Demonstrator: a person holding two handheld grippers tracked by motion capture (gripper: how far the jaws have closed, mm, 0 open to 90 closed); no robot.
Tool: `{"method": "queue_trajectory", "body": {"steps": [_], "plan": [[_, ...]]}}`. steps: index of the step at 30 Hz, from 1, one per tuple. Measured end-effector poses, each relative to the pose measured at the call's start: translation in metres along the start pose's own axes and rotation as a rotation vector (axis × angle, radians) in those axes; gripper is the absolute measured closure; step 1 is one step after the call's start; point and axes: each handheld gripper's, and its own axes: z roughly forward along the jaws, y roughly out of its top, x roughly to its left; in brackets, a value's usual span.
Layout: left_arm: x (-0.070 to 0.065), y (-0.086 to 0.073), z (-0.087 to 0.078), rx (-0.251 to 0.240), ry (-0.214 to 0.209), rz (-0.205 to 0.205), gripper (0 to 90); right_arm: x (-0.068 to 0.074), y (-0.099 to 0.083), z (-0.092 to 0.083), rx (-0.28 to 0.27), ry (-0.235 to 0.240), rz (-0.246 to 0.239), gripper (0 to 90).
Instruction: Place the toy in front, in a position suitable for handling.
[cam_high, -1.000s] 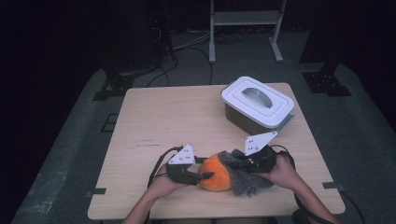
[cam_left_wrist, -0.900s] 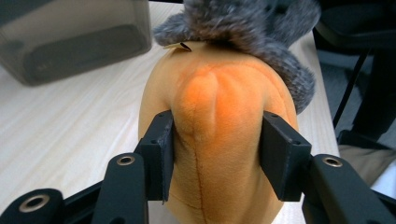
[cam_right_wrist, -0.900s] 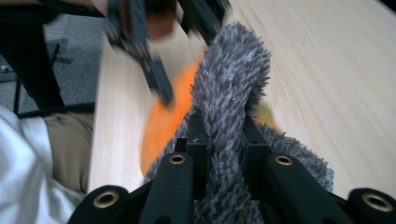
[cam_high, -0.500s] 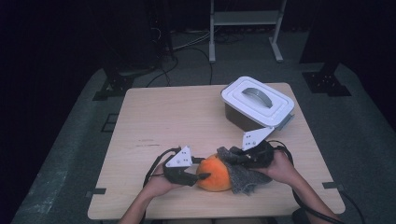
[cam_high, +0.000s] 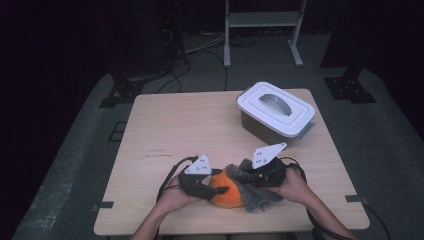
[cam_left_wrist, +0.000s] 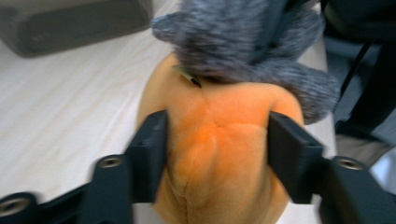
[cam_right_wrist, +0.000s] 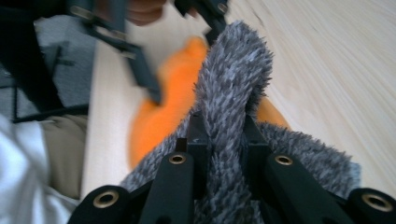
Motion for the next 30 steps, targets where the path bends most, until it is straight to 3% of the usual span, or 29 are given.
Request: {"method": "queue_trajectory", "body": {"steps": [3, 7, 13, 15, 16, 23, 27, 29, 30], "plan": [[-0.002, 0.002, -0.002, 0.019, 0.047, 0.063, 54.5, 0.007, 0.007, 0.001, -0.009, 0.022, -0.022, 78.0], [0.000, 0.004, -0.005, 0.024, 0.082, 0.108, 56.2, 0.007, 0.014, 0.004, -0.011, 0.021, -0.032, 78.0], [0.006, -0.004, -0.009, -0.012, 0.039, 0.107, 56.4, -0.001, 0.009, 0.000, -0.015, 0.018, -0.011, 78.0], [0.006, -0.006, -0.007, -0.025, 0.016, 0.095, 56.1, -0.006, 0.001, -0.003, -0.011, 0.024, 0.008, 78.0], [0.003, -0.004, -0.005, -0.023, 0.003, 0.110, 56.0, -0.009, -0.004, -0.007, 0.009, 0.039, 0.023, 77.9], [-0.002, -0.001, -0.005, -0.022, -0.003, 0.164, 55.6, -0.009, 0.017, -0.012, 0.015, 0.017, -0.036, 77.4], [0.004, -0.002, -0.007, -0.019, 0.011, 0.133, 51.4, -0.019, 0.012, -0.007, 0.025, 0.044, -0.001, 77.4], [0.006, -0.002, -0.008, -0.017, 0.024, 0.109, 44.8, -0.018, 0.010, -0.006, 0.025, 0.046, 0.009, 77.4], [0.009, -0.002, -0.009, -0.020, 0.034, 0.079, 43.4, -0.013, 0.007, -0.005, 0.027, 0.033, 0.004, 77.4]]}}
